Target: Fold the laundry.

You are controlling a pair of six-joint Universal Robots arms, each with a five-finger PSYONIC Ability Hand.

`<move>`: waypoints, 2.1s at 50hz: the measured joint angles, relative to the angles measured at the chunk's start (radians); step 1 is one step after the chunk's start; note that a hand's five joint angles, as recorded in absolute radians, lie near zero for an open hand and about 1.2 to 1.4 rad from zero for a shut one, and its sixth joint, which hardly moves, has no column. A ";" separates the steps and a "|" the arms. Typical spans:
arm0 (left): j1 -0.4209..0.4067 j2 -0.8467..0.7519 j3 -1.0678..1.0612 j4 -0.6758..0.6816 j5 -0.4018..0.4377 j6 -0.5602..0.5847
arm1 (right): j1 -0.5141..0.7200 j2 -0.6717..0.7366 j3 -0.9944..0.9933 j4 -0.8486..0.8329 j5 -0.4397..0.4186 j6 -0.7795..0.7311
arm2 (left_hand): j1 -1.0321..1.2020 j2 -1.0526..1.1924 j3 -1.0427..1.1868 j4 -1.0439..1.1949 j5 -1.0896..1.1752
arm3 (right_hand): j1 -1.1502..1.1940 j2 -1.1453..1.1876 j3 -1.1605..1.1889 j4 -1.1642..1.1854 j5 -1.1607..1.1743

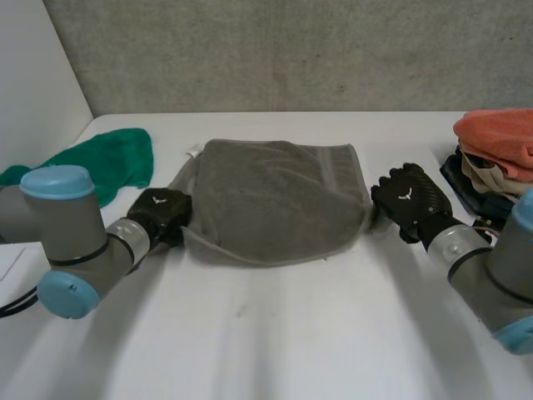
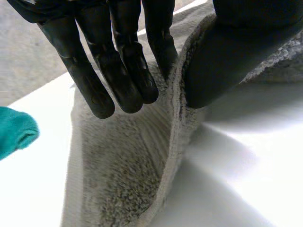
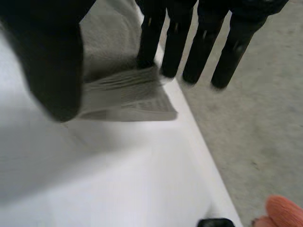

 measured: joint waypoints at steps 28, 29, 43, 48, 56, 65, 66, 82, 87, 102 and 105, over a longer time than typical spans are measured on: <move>0.001 0.230 -0.064 0.005 -0.021 0.005 | -0.026 -0.134 -0.217 0.610 0.108 0.521 | 0.000 0.000 0.000 0.003 0.000 | 0.196 0.198 0.184 0.187 0.205; 0.002 0.232 -0.059 0.004 -0.021 0.005 | -0.014 -0.131 -0.218 0.610 0.112 0.525 | 0.000 0.000 0.000 0.003 0.000 | 0.124 0.137 0.123 0.126 0.145; -0.001 0.238 -0.027 -0.003 -0.022 0.005 | 0.019 -0.059 -0.203 0.536 0.161 0.481 | 0.000 0.004 0.005 0.004 0.000 | -0.178 -0.173 -0.191 -0.195 -0.194; -0.002 0.242 -0.003 -0.006 -0.023 0.005 | 0.029 0.014 -0.216 0.465 0.203 0.438 | 0.000 0.004 0.005 0.004 0.000 | -0.178 -0.173 -0.190 -0.193 -0.186; 0.000 0.243 0.016 -0.008 -0.023 0.002 | 0.050 0.146 -0.314 0.426 0.244 0.445 | 0.000 0.004 0.005 0.004 0.000 | -0.176 -0.173 -0.189 -0.192 -0.168; 0.002 0.245 0.018 -0.008 -0.024 -0.001 | 0.063 0.269 -0.448 0.433 0.238 0.563 | 0.000 0.004 0.005 0.004 0.000 | -0.064 -0.066 -0.080 -0.075 -0.053; 0.002 0.245 0.018 -0.008 -0.024 -0.001 | 0.063 0.284 -0.463 0.434 0.234 0.580 | 0.000 0.004 0.005 0.004 0.000 | -0.012 -0.016 -0.028 -0.024 -0.003; 0.011 0.333 0.024 -0.041 -0.029 -0.007 | 0.058 0.215 -0.506 0.495 0.224 0.579 | 0.000 0.004 0.005 0.004 0.000 | 0.497 0.570 0.570 0.584 0.560; 0.028 0.460 0.030 -0.109 -0.028 -0.006 | 0.041 0.001 -0.503 0.579 0.216 0.456 | 0.000 0.004 0.005 0.004 0.000 | 0.497 0.570 0.570 0.586 0.562; 0.088 0.634 0.082 -0.382 -0.016 0.033 | -0.008 -0.403 -0.515 0.812 0.240 0.099 | 0.000 0.004 0.005 0.004 0.000 | 0.497 0.570 0.574 0.587 0.580; 0.089 0.578 0.069 -0.417 -0.019 0.079 | -0.009 -0.355 -0.508 0.860 0.243 0.058 | 0.000 0.004 0.005 0.004 0.000 | 0.497 0.570 0.575 0.587 0.584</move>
